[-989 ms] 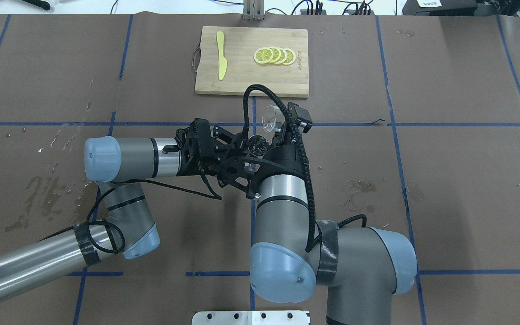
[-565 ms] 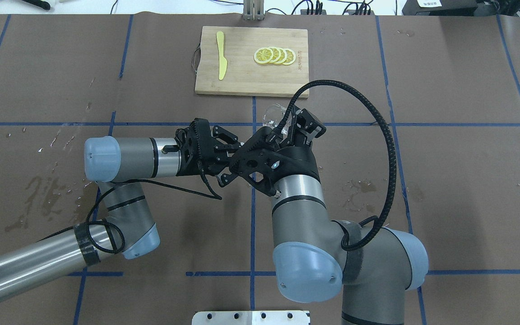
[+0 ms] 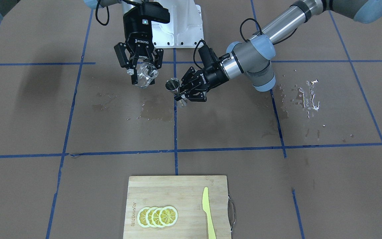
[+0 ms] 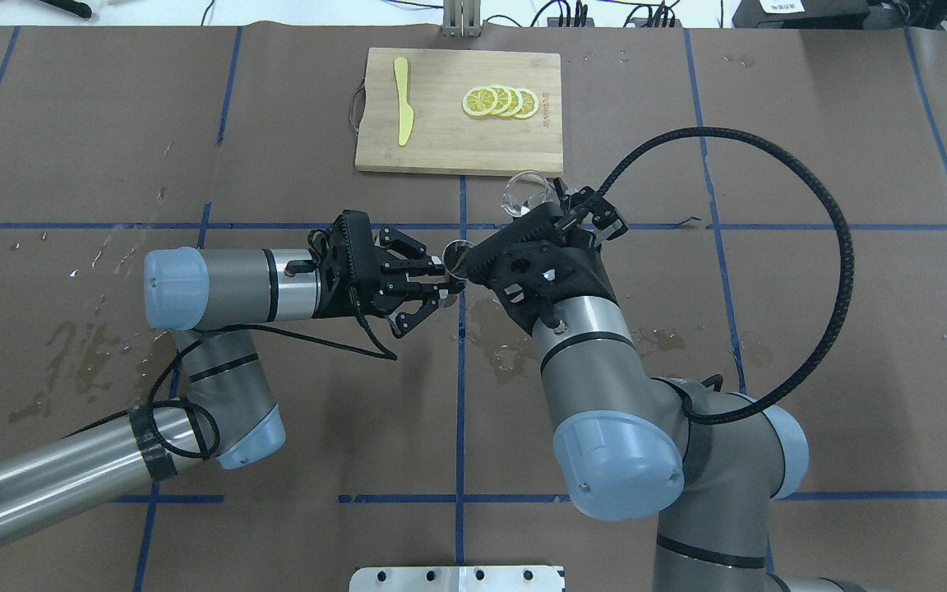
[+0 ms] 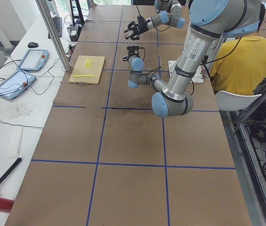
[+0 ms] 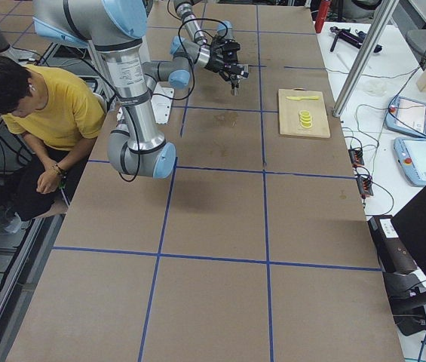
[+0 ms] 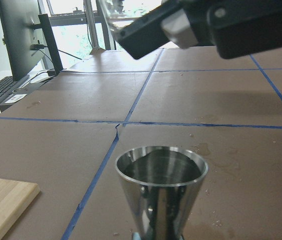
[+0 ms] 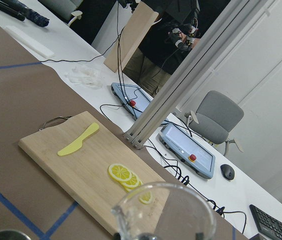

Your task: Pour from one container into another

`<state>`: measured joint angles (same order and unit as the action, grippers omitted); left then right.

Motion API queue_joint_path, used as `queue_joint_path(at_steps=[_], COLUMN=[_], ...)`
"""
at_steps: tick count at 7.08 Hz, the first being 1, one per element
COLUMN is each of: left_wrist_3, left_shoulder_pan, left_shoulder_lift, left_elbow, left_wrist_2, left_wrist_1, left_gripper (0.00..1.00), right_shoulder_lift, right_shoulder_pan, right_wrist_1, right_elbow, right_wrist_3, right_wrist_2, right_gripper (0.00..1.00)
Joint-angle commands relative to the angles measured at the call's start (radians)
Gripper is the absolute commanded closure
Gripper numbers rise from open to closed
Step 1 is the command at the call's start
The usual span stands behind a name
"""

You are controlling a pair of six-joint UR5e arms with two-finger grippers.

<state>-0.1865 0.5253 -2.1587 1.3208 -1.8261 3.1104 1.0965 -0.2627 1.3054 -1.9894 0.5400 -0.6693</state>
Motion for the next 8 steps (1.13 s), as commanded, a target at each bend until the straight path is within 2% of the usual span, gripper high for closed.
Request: queue_joint_path(at_steps=[1, 4, 8], left_wrist_3=[-0.098, -0.198, -0.260], left_shoulder_pan=[0.005, 0.048, 0.114], left_shoulder_lift=[0.037, 0.129, 0.330], left_elbow=[0.017, 0.101, 0.124], left_wrist_2=[0.001, 0.001, -0.001], left_wrist_1=[0.034, 0.069, 0.264], left_gripper=[1.00, 1.00, 1.00], right_shoulder_lift=[0.089, 0.098, 0.106], right_shoulder_pan=[-0.032, -0.052, -0.050], right_wrist_1=[-0.167, -0.169, -0.172], right_elbow=[0.003, 0.007, 0.007], right_wrist_3=[0.011, 0.011, 0.012], right_wrist_2=[-0.018, -0.018, -0.019], right_gripper=[1.00, 1.00, 1.00])
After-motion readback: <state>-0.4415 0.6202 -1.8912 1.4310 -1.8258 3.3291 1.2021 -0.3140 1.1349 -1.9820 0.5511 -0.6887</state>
